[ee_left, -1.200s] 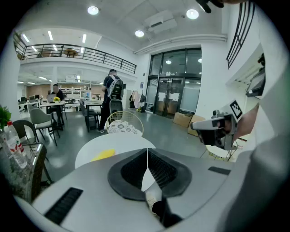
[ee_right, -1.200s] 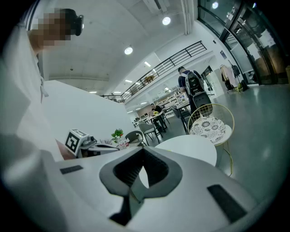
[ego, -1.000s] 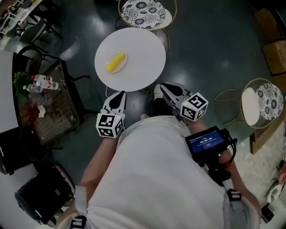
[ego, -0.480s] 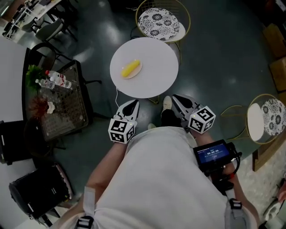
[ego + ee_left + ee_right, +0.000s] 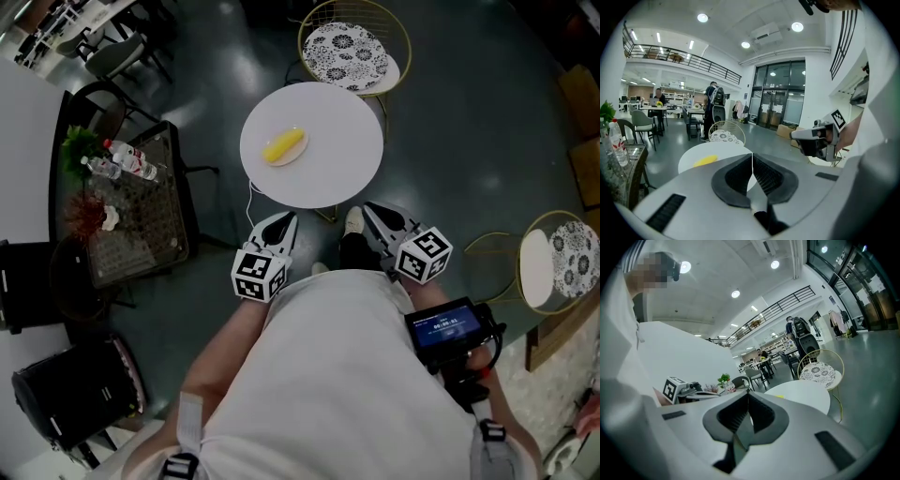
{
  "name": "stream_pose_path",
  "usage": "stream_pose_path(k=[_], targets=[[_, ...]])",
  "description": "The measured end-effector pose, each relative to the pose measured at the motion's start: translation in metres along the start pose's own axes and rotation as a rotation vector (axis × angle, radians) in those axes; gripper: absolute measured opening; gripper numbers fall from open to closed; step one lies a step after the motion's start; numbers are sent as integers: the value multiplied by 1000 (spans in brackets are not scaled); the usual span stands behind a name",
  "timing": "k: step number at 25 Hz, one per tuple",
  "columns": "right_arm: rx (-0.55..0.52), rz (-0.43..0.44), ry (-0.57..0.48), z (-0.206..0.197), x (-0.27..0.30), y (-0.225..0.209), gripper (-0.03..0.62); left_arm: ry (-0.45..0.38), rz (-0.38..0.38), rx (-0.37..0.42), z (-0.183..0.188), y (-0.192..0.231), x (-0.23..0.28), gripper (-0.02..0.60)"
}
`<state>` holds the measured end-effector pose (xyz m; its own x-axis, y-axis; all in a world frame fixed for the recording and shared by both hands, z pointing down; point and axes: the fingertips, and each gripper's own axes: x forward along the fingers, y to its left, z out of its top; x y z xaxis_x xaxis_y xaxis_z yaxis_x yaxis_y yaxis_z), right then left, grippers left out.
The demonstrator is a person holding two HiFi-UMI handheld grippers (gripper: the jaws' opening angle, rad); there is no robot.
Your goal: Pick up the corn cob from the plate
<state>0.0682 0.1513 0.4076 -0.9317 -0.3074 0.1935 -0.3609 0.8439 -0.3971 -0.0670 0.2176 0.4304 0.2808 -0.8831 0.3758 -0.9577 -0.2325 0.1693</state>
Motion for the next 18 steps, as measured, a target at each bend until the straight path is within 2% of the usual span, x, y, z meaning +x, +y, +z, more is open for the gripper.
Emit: stream_pose_path(k=[18], targets=[[-11, 46, 42, 0, 39, 4, 9, -16, 58, -32, -2, 29, -11, 12]])
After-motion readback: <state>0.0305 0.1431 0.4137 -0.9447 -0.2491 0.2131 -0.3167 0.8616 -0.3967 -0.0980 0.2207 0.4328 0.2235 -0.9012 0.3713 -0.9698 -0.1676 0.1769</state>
